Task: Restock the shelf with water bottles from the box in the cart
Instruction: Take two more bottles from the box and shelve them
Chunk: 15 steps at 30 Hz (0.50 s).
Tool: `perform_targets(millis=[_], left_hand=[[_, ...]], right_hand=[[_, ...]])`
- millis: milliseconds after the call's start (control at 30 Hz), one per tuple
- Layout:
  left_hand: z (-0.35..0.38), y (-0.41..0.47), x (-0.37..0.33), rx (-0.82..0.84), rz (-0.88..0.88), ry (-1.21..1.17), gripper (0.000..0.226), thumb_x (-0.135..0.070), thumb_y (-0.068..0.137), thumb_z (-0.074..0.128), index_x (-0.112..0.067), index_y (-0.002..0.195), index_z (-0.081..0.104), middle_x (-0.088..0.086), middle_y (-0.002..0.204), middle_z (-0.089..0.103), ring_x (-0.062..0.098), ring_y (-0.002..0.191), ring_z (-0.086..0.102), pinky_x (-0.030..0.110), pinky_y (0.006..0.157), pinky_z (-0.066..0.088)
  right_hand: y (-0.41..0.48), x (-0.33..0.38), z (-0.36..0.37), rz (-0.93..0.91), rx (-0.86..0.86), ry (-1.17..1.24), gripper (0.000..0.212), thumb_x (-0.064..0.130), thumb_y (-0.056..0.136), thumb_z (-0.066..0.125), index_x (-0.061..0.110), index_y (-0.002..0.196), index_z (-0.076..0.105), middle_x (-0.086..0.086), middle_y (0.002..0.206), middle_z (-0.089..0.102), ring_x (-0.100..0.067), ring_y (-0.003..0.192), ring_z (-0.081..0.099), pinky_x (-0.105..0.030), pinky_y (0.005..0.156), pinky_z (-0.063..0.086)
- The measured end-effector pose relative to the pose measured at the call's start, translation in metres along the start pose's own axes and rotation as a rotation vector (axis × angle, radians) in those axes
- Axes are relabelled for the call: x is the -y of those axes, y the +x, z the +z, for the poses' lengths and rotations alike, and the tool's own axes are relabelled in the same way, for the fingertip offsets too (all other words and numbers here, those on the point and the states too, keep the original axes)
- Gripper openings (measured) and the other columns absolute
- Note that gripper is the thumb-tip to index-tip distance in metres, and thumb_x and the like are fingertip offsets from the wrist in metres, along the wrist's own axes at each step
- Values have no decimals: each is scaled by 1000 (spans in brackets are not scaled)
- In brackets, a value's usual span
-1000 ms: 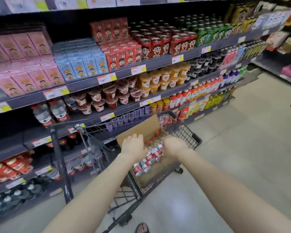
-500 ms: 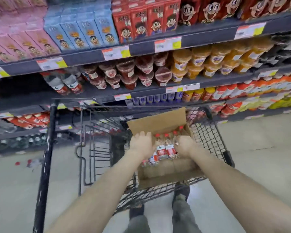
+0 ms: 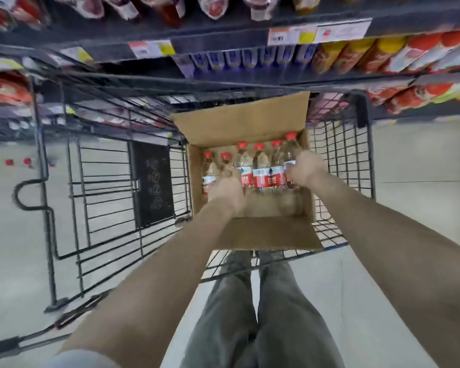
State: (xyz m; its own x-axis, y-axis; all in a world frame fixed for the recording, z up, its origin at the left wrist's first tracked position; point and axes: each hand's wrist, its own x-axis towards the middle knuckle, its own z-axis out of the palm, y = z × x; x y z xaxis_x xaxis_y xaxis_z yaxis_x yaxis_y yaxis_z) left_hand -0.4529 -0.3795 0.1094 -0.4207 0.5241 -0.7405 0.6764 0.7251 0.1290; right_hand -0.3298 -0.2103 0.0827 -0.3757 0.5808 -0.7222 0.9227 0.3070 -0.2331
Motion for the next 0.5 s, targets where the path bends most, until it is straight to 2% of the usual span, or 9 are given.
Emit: perform_targets(millis=[67,133,200,333,433,500], left_hand=[[10,20,-2,-10,13,6,54,-43,105,56,-12,148,44,18,147,54,40,128,59,46,103,50],[21,41,-3,6,7,3,55,-42,105,54,-13,150,43,16,145,56,40,134,53,45,106,47],[32,62,-5,14,0,-23,55,-41,105,53,-14,152,42,16,148,54,40,138,49,47,109,43],[46,101,-14,9,-5,-22,62,-46,104,52,-16,157,41,18,154,49,41,144,42,48,115,37],[56,126,-25,33,-29,16,75,-56,102,51,-12,161,35,20,157,42,43,145,36,49,118,35],[61,143,-29,47,-52,26,79,-63,99,52,-12,158,41,20,158,39,41,145,32,49,119,31]], right_hand=[[19,-1,10,0,-34,-2,40,25,97,62,12,133,55,-13,103,66,-32,89,63,-31,70,45],[36,-3,20,9,-53,1,46,25,96,62,11,138,49,-17,116,66,-35,96,65,-35,75,50],[53,-3,28,18,-88,11,52,22,95,64,10,141,45,-19,126,61,-38,107,64,-41,87,53],[76,0,46,60,-108,-139,64,20,90,63,6,147,35,-19,138,55,-39,132,46,-44,110,37],[86,2,55,110,-164,-166,66,12,88,58,2,148,33,-21,140,53,-41,134,40,-44,110,35],[90,1,58,111,-194,-234,67,11,90,55,-1,152,30,-22,142,51,-40,132,41,-43,109,35]])
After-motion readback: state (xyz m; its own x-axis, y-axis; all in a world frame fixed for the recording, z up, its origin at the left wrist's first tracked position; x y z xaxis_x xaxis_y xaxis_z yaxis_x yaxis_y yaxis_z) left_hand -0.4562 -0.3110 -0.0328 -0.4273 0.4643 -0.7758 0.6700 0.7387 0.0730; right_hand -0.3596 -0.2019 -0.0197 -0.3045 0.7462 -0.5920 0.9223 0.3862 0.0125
